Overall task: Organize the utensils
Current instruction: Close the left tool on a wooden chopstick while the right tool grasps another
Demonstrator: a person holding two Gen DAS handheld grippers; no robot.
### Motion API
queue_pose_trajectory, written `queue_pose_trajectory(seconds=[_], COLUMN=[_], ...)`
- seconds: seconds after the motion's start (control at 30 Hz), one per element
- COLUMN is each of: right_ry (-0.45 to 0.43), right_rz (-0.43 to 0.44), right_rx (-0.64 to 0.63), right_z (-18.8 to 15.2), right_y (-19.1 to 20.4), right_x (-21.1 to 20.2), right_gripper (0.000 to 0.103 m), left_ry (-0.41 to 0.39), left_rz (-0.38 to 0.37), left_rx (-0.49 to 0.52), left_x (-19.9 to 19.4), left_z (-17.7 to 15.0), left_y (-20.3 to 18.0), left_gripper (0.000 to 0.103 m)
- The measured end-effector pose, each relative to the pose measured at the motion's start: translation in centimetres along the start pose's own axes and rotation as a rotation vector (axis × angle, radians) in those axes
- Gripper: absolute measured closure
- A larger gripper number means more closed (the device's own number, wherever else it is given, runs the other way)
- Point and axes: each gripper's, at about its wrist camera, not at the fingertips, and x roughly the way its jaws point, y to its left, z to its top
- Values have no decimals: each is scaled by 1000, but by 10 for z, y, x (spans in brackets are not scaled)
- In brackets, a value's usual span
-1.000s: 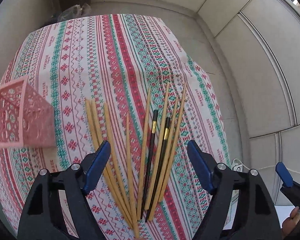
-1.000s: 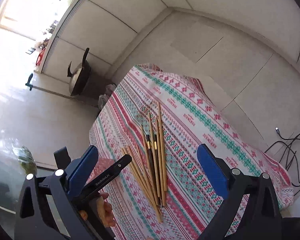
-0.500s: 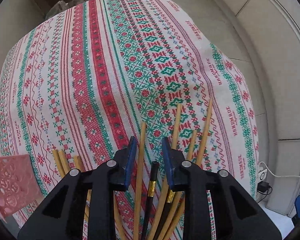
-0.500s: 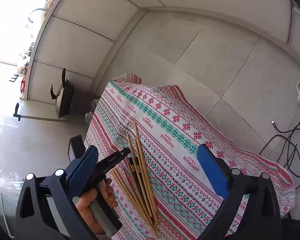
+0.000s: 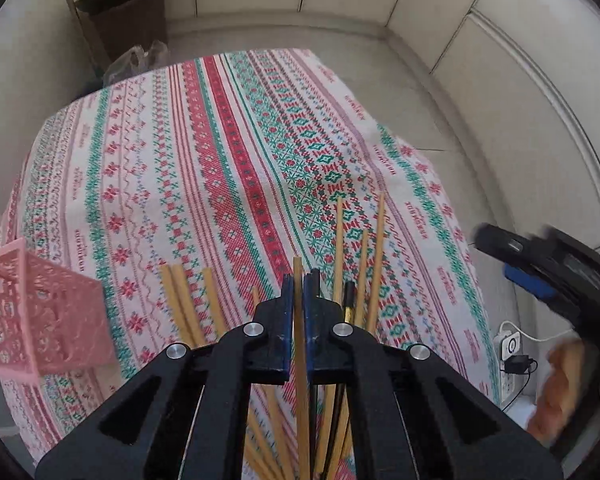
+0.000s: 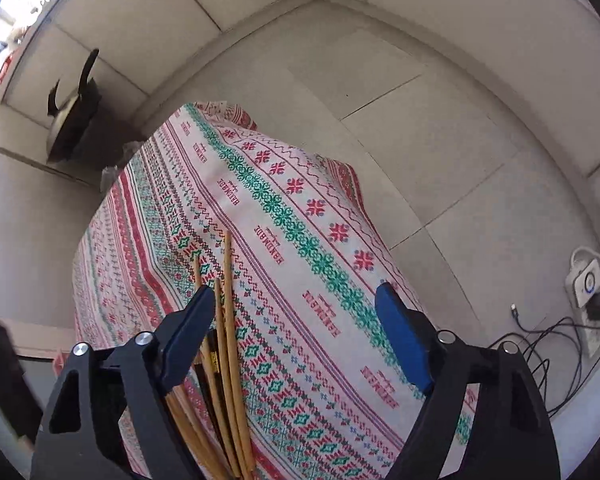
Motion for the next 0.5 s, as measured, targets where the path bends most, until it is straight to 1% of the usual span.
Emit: queue_pose_trajectory(seconds=[0.1, 0.17, 0.27, 0.3, 0.33, 0.37, 0.4, 0.43, 0.47, 0.5], right_ry=[37, 62, 74, 79, 53, 37, 33, 16, -3, -26], right_rz=[-16, -32, -82, -105, -135, -158, -177, -205, -232, -249], right_rx=[-24, -40, -69, -76, -94, -115, -134, -164, -199, -239], right_z=[7, 9, 8, 7, 7, 5, 4, 2, -1, -6], right_y=[14, 25, 41, 46, 51, 57, 61, 67, 72, 78], right_x=[23, 38, 57, 64, 67, 69, 71, 72, 73, 74], right_gripper=[33, 39, 47, 48, 48, 51, 55, 64, 77, 81], left_ry=[-78, -126, -189, -206, -220, -234, -249, -261, -275, -288], left_rz=[-34, -38, -47, -53, -56, -57, -60, -64, -66, -68], left_rx=[17, 29, 44, 47, 48, 49, 50, 49, 47, 46], left_x=[-49, -76, -109, -120, -125, -129, -135, -140, -145, -149], left_z=[-28, -35, -55, -63, -68, -72, -76, -80, -82, -83], left_y=[12, 13, 13, 17, 20, 23, 25, 27, 28, 30], left_gripper=[99, 99, 99, 99, 99, 99, 99, 99, 99, 99])
